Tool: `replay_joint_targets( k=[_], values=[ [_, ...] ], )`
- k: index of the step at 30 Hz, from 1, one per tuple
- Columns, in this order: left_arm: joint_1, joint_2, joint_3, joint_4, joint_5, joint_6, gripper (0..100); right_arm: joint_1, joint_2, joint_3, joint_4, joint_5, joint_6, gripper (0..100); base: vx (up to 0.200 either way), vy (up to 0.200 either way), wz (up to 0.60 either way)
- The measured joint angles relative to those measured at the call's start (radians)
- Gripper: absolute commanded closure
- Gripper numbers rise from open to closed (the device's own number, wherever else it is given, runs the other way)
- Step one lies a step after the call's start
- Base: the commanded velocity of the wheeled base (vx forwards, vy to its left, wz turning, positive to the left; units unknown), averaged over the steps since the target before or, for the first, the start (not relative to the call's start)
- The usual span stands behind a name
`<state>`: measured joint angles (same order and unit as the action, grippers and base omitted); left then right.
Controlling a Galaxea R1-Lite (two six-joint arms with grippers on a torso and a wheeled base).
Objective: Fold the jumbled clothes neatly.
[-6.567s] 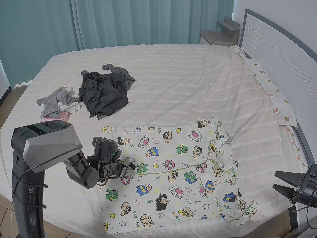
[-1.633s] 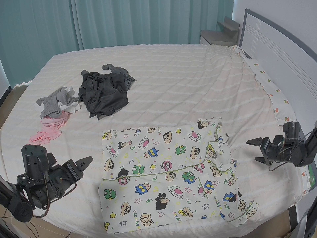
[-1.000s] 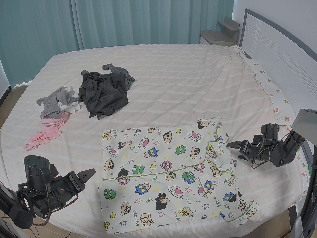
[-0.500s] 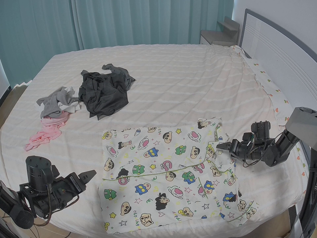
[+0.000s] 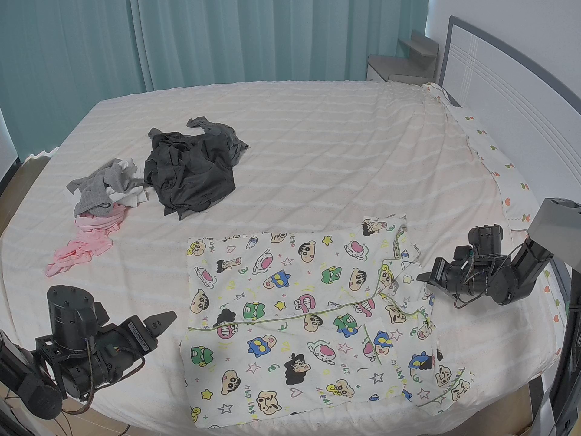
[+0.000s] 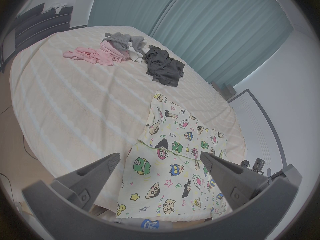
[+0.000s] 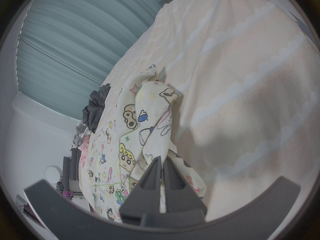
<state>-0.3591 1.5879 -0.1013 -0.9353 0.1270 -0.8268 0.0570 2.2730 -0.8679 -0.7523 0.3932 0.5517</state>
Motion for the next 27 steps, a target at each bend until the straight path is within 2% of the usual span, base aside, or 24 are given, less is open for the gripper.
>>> replay_joint_targets(
  k=[6,16,22,23,27],
  values=[
    [0.000,-0.002,-0.001,0.000,0.000,0.000,0,-0.020,-0.013,0.007,-0.004,-0.054,-0.005,100,0.000,0.000,0.00],
    [0.002,-0.003,-0.001,0.000,0.000,0.000,0,-0.074,-0.054,0.009,-0.003,-0.058,-0.004,100,0.000,0.000,0.00],
    [0.002,-0.004,-0.003,0.000,0.001,0.000,0,-0.063,-0.059,0.027,-0.003,-0.043,-0.003,100,0.000,0.000,0.00],
    [0.002,-0.004,-0.003,0.000,0.001,0.000,0,-0.057,-0.054,0.026,-0.004,-0.043,-0.003,0,0.000,0.000,0.00],
    [0.002,-0.004,-0.002,0.000,0.001,0.000,0,-0.033,-0.042,0.011,-0.005,-0.041,-0.001,0,0.000,0.000,0.00]
  ],
)
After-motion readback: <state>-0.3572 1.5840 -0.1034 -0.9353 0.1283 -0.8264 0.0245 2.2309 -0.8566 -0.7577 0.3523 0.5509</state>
